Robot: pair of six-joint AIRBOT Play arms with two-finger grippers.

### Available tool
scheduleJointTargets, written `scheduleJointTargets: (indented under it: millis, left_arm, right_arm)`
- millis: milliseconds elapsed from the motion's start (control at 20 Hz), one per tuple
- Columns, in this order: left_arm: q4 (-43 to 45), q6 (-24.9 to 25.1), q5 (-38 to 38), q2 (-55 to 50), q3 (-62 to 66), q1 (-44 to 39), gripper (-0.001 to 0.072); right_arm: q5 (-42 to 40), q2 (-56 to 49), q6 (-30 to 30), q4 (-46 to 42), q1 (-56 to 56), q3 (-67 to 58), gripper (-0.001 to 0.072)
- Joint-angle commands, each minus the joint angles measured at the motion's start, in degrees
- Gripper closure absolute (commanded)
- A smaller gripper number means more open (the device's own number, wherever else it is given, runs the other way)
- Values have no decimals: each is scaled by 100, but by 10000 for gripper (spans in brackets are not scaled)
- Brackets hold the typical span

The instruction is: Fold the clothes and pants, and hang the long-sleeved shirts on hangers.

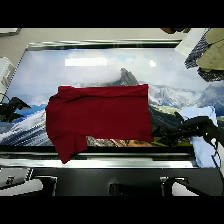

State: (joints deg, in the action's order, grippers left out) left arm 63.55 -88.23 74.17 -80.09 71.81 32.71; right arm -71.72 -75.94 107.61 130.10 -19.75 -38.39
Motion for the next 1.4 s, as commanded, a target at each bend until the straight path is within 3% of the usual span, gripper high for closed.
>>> scheduleJointTargets:
  millis: [0,150,200,250,350,400,500,550,750,850,1350]
  left_arm:
    - [4,-2,-7,7,-33,7,55]
    - [4,-2,-7,4,-33,7,54]
    - [4,-4,-4,7,-33,7,54]
    - [7,-4,28,7,-33,9,54]
    - [13,197,181,7,-42,42,54]
    - [13,385,291,22,-107,103,54]
    - [-4,568,273,170,-568,304,59]
    - [-61,706,173,299,-931,398,103]
    - [-730,1327,-428,715,-2616,619,103]
    - [-852,1394,-651,715,-3104,601,101]
    - [-1349,1803,-1300,531,-3403,520,101]
  right_arm:
    - [446,-37,155,520,68,278,115]
    - [636,-195,85,527,605,306,125]
    - [743,-247,22,527,774,306,189]
    - [833,-251,-20,527,859,304,273]
    - [922,-236,-131,529,839,286,615]
    - [949,-181,-111,522,841,273,669]
    - [955,20,-118,525,841,275,683]
    - [946,133,-129,525,841,273,683]
    - [890,533,-267,525,841,275,683]
    - [835,627,-334,525,850,275,683]
    - [702,654,-348,608,852,275,683]
